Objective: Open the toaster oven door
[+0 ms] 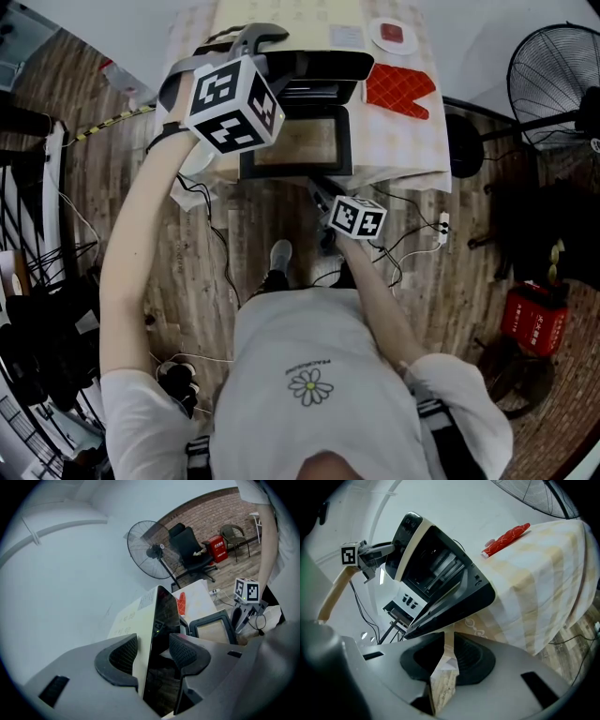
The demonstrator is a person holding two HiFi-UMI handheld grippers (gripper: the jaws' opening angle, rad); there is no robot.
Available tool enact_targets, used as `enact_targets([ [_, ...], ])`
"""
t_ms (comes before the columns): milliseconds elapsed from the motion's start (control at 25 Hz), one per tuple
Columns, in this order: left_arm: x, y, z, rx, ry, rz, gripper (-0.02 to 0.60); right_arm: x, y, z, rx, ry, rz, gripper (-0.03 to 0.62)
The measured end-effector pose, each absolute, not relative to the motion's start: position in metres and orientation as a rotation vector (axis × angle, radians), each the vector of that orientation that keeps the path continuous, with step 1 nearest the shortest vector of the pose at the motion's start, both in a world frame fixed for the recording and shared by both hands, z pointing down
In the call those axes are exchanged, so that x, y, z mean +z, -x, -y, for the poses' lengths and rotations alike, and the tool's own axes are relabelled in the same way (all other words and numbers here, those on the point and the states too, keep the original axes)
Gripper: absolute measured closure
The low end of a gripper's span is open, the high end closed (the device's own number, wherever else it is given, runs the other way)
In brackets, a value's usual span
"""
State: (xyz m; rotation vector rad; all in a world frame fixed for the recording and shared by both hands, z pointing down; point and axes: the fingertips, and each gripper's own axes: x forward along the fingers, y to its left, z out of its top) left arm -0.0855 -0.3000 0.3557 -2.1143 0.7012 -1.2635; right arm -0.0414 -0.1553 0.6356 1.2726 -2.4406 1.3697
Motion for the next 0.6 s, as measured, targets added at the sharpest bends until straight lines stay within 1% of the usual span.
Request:
enact_targets([
  [320,0.357,0.084,0.302,-1.260,2.117,-0.708,0.360,0.638,0.019,0.142,1.323,-1.309,2.401,0.534],
  [600,0.355,0.085,0.301,-1.262,2.139,-0.717,0.362,0.562,-0.003,0.165,1.113,-1.388,2.534,0.534],
])
